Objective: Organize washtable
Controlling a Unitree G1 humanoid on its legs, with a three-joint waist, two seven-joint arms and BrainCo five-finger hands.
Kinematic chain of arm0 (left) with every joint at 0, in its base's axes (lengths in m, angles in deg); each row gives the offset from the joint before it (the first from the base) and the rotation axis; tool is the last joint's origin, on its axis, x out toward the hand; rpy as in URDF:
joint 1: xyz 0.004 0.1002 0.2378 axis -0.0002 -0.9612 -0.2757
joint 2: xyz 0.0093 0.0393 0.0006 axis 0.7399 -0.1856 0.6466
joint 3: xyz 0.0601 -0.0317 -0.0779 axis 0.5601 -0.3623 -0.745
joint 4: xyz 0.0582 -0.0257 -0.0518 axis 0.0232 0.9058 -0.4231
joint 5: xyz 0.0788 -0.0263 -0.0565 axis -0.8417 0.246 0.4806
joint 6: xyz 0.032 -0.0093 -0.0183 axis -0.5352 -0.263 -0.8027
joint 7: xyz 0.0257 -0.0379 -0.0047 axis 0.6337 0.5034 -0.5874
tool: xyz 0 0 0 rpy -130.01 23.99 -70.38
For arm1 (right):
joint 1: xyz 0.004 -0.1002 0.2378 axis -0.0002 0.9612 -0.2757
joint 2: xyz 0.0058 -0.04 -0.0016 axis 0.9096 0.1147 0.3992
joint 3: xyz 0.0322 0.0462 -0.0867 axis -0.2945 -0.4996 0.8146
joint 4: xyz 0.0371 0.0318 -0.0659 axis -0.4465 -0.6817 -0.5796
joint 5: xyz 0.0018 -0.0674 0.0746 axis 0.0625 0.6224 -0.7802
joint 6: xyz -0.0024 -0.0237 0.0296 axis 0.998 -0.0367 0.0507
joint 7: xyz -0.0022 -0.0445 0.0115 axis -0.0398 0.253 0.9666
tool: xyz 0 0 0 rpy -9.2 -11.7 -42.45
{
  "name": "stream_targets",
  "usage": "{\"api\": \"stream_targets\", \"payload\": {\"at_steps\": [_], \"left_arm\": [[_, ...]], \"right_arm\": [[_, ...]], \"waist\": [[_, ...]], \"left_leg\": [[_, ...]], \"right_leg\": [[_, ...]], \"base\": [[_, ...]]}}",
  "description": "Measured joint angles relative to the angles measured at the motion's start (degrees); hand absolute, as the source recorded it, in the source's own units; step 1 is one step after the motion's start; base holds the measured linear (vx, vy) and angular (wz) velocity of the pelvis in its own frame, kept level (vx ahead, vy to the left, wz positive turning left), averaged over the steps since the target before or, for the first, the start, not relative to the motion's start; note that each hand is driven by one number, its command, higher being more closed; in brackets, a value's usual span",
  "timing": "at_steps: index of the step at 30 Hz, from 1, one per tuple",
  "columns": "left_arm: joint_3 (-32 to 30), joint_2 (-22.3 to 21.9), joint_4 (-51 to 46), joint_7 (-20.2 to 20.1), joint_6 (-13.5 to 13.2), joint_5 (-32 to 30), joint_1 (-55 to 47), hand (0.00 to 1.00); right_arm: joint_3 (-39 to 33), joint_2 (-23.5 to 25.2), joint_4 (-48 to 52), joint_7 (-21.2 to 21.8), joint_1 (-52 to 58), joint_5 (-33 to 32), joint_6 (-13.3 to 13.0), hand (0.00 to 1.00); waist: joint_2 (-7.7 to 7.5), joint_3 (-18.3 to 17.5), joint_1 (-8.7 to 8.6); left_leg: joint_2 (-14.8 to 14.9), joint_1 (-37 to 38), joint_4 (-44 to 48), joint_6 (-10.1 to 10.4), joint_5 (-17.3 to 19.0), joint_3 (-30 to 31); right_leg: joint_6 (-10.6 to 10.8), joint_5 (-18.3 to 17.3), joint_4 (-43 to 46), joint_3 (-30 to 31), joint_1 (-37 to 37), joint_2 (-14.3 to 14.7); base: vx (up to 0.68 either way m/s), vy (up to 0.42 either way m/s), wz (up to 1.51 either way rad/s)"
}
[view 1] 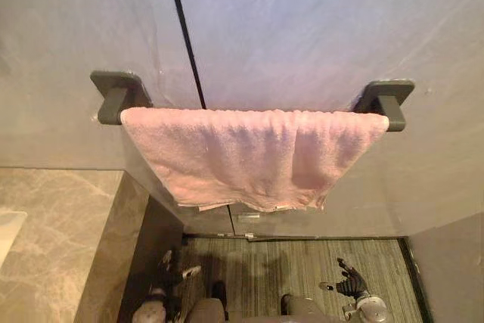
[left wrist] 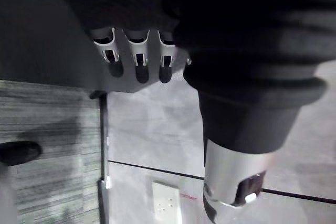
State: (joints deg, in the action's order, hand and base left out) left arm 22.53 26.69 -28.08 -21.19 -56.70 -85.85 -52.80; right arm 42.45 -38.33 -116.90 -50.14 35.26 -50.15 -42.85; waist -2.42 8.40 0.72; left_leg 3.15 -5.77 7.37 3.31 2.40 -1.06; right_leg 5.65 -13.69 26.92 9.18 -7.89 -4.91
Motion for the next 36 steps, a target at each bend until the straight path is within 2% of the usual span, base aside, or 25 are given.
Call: {"api": "stream_targets", "payload": {"at_steps": [1, 3, 4, 5, 6, 7, 8, 9, 10, 11, 13, 14, 15, 16, 17, 19, 20, 21, 22, 23, 24, 27, 31, 35, 36], "left_arm": [[0.4, 0.0, -1.2, 0.0, 0.0, 0.0, 0.9, 0.0], [0.5, -0.4, -3.0, 0.0, -0.1, 0.1, 1.3, 0.0], [0.5, -0.6, -3.3, 0.2, 0.1, 0.2, 1.9, 0.0], [0.4, -0.9, -3.3, 0.7, 0.2, 0.3, 2.2, 0.0], [0.4, -1.5, -3.3, 1.3, 0.3, 0.4, 2.4, 0.0], [0.4, -2.2, -3.4, 1.4, 0.3, 0.6, 2.3, 0.0], [0.7, -3.9, -4.0, 1.9, 0.3, 1.2, 1.8, 0.0], [1.1, -5.3, -4.8, 2.1, 0.3, 1.5, 1.0, 0.0], [1.4, -6.3, -4.9, 2.1, 0.4, 1.7, 0.7, 0.0], [3.0, -7.2, -5.5, 2.0, 0.7, 2.6, -0.1, 0.0], [3.1, -7.7, -6.3, 2.0, 1.3, 2.7, -1.6, 0.0], [3.2, -7.6, -6.8, 2.0, 1.5, 2.7, -2.1, 0.0], [3.1, -7.5, -8.3, 1.9, 1.6, 2.8, -2.8, 0.0], [3.1, -7.4, -9.6, 1.7, 1.6, 2.8, -3.4, 0.0], [3.0, -7.0, -11.6, 1.1, 1.5, 2.8, -3.5, 0.0], [3.0, -6.2, -12.3, 0.8, 1.5, 3.0, -2.9, 0.0], [3.0, -6.0, -12.3, 0.8, 1.6, 3.0, -2.9, 0.0], [2.9, -5.7, -11.6, 0.8, 1.9, 3.0, -2.5, 0.0], [3.0, -5.1, -9.6, 0.7, 2.0, 3.0, -1.5, 0.0], [3.1, -4.5, -8.7, 0.5, 2.3, 3.0, -1.1, 0.0], [3.0, -2.9, -7.1, -0.1, 2.9, 2.8, -0.8, 0.0], [2.9, -0.9, -4.6, -0.4, 3.1, 2.5, -1.1, 0.0], [2.4, -0.9, -1.1, -0.4, 3.1, 2.4, -1.3, 0.0], [2.3, -1.0, 2.5, -0.4, 3.2, 2.4, -2.1, 0.0], [1.9, -1.2, 2.7, -0.4, 3.2, 2.4, -2.0, 0.0]], "right_arm": [[0.4, 0.4, 1.6, 0.0, 1.2, 0.0, -0.1, 0.0], [1.8, 0.4, 3.5, 0.1, 2.5, -0.1, -0.1, 0.0], [1.9, 0.3, 4.5, 0.0, 2.2, -0.2, -0.1, 0.0], [1.9, 0.2, 5.2, 0.0, 1.7, -0.2, -0.1, 0.0], [1.8, -0.2, 5.5, -0.1, 0.5, -0.3, -0.1, 0.0], [1.7, -0.4, 5.5, -0.2, 0.0, -0.5, -0.1, 0.0], [1.5, -0.6, 5.7, -0.3, -0.7, -1.4, -0.1, 0.0], [1.4, -0.9, 6.1, -0.3, -1.1, -2.1, -0.1, 0.0], [1.3, -1.2, 6.2, -0.4, -1.2, -2.6, -0.1, 0.0], [0.8, -1.2, 6.4, -1.0, -0.4, -3.5, -0.1, 0.0], [0.7, -1.1, 6.4, -1.8, 0.2, -3.8, 0.0, 0.0], [-0.3, -0.9, 6.5, -2.2, 0.7, -4.4, 0.1, 0.0], [-0.6, -0.8, 6.6, -2.5, 0.9, -5.1, 0.2, 0.0], [-0.9, -0.7, 6.7, -2.6, 0.9, -5.4, 0.2, 0.0], [-1.3, -0.5, 7.2, -2.6, 0.8, -5.9, 0.2, 0.0], [-1.5, -0.3, 7.3, -2.5, 0.9, -5.9, 0.2, 0.0], [-1.6, -0.1, 7.2, -2.5, 0.9, -6.1, 0.2, 0.0], [-2.3, 0.4, 6.7, -2.6, 0.2, -6.8, 0.2, 0.0], [-3.9, 1.2, 4.7, -2.5, -0.5, -7.2, 0.2, 0.0], [-4.4, 1.7, 3.6, -2.5, -0.8, -7.5, 0.3, 0.0], [-5.1, 2.5, 1.7, -2.5, -1.5, -8.0, 0.3, 0.0], [-6.3, 2.3, -0.8, -2.5, -2.4, -8.2, -0.1, 0.0], [-6.2, 2.3, -3.5, -2.4, -2.6, -8.0, 0.1, 0.0], [-5.7, 2.3, -4.6, -2.4, -2.6, -7.9, 0.2, 0.0], [-5.1, 2.3, -4.9, -2.4, -2.6, -7.9, 0.3, 0.0]], "waist": [[0.11, 0.3, -0.01], [-1.3, -0.6, 0.15], [-2.04, -1.0, 0.38], [-2.59, -1.4, 0.74], [-2.18, -1.1, 1.89], [-1.77, -0.8, 2.43], [-0.75, -0.6, 3.72], [0.53, -0.4, 3.65], [1.83, 0.0, 3.13], [2.96, 0.4, 3.25], [3.1, 0.7, 2.98], [2.61, 1.0, 3.08], [2.24, 1.1, 3.17], [2.28, 1.1, 3.08], [2.34, 1.0, 2.93], [2.33, 0.9, 2.78], [2.35, 0.6, 2.43], [3.07, 0.1, 1.19], [2.51, -0.8, -0.24], [1.74, -1.3, -0.7], [0.55, -2.5, -0.55], [1.14, -2.9, -0.56], [2.51, -3.5, -1.21], [3.15, -3.5, -1.52], [2.79, -2.8, -1.49]], "left_leg": [[-0.4, -1.3, 1.9, 0.4, 0.3, 2.5], [-1.3, -4.7, 5.0, 0.7, 0.3, 5.8], [-1.7, -7.5, 7.3, 1.2, 0.0, 7.1], [-1.7, -9.6, 8.8, 1.9, -0.5, 7.5], [-1.0, -11.6, 9.5, 3.2, -1.4, 7.6], [-0.5, -11.9, 9.1, 3.7, -2.0, 8.0], [0.5, -13.1, 8.4, 5.0, -3.9, 9.3], [1.4, -14.2, 7.1, 5.7, -6.1, 11.0], [2.1, -14.3, 5.8, 5.9, -7.5, 12.1], [4.2, -13.3, 0.8, 4.2, -9.2, 11.8], [7.0, -13.7, 0.0, 2.5, -6.4, 4.7], [7.9, -14.7, 6.6, 2.6, -6.4, -3.1], [7.7, -14.9, 14.5, 2.2, -6.1, -5.8], [7.6, -14.6, 18.7, 2.1, -4.6, -6.4], [7.9, -14.1, 24.3, 1.9, 1.2, -7.1], [9.2, -12.4, 30.5, 1.5, 6.3, -8.1], [10.1, -10.5, 32.3, 1.2, 8.7, -9.3], [10.5, -7.9, 28.4, 1.6, 10.3, -11.1], [8.0, -5.5, 20.1, 1.8, 9.6, -11.4], [6.5, -4.0, 15.8, 1.7, 8.3, -11.2], [4.0, -1.3, 7.0, 1.4, 2.6, -10.7], [2.0, 3.5, -3.1, 0.6, -2.9, -10.1], [0.8, 5.5, -7.6, -0.4, -5.7, -9.9], [0.1, 6.8, -11.7, -1.0, -8.2, -9.5], [-0.2, 6.0, -10.9, -1.0, -8.2, -8.7]], "right_leg": [[1.3, -1.4, 7.3, 2.4, -0.6, -0.1], [3.1, -2.6, 15.6, 7.6, -0.3, -0.2], [3.6, -3.1, 16.4, 10.5, 0.5, -0.3], [4.0, -5.4, 14.1, 12.1, 1.8, 0.2], [1.5, -8.9, 10.4, 12.8, 3.2, 1.3], [0.6, -10.4, 8.6, 12.6, 3.9, 1.7], [-1.3, -13.6, 5.0, 10.5, 5.2, 2.3], [-3.6, -15.3, 3.8, 7.9, 5.3, 3.6], [-4.2, -15.0, 4.2, 6.2, 5.3, 4.7], [-5.7, -14.2, 4.9, 2.3, 4.6, 6.5], [-7.6, -13.3, 5.0, -2.3, 4.8, 6.6], [-8.7, -12.6, 4.8, -5.9, 4.8, 5.1], [-8.8, -12.2, 4.6, -8.0, 4.9, 4.0], [-8.9, -11.8, 4.2, -9.1, 4.9, 3.7], [-9.1, -10.8, 3.2, -12.0, 4.7, 3.4], [-9.4, -9.8, 2.4, -15.5, 4.6, 2.7], [-9.0, -9.5, 1.8, -17.1, 5.0, 2.4], [-8.3, -9.1, 1.4, -19.7, 5.8, 1.8], [-6.9, -8.1, -0.6, -21.0, 6.1, 1.0], [-6.3, -7.1, -2.9, -21.4, 6.5, 0.6], [-5.7, -3.6, -8.0, -21.8, 8.2, -0.1], [-4.9, 0.3, -14.5, -21.7, 11.4, 0.0], [-4.4, 1.9, -15.3, -21.5, 11.7, -0.1], [-3.7, 3.3, -16.9, -20.9, 11.6, -0.1], [-3.5, 3.6, -16.9, -21.6, 11.4, -0.3]], "base": [[-0.01, -0.086, 0.99], [-0.04, -0.271, 1.12], [-0.1, -0.39, 1.06], [-0.12, -0.286, 0.85], [-0.22, -0.362, 0.5], [-0.29, -0.374, 0.47], [-0.37, -0.45, 0.61], [-0.34, -0.373, 0.87], [-0.36, -0.311, 1.21], [-0.35, -0.263, 1.3], [-0.3, -0.212, 1.24], [-0.23, -0.136, 1.14], [-0.22, -0.116, 1.07], [-0.25, -0.082, 1.06], [-0.19, -0.037, 0.99], [-0.16, 0.01, 0.92], [-0.08, 0.053, 1.08], [-0.05, 0.08, 1.47], [-0.04, 0.102, 1.39], [-0.07, 0.126, 1.03], [-0.04, 0.085, 0.45], [-0.05, 0.081, 0.18], [-0.12, 0.062, -0.01], [-0.17, 0.067, -0.02], [-0.19, 0.082, 0.21]]}}
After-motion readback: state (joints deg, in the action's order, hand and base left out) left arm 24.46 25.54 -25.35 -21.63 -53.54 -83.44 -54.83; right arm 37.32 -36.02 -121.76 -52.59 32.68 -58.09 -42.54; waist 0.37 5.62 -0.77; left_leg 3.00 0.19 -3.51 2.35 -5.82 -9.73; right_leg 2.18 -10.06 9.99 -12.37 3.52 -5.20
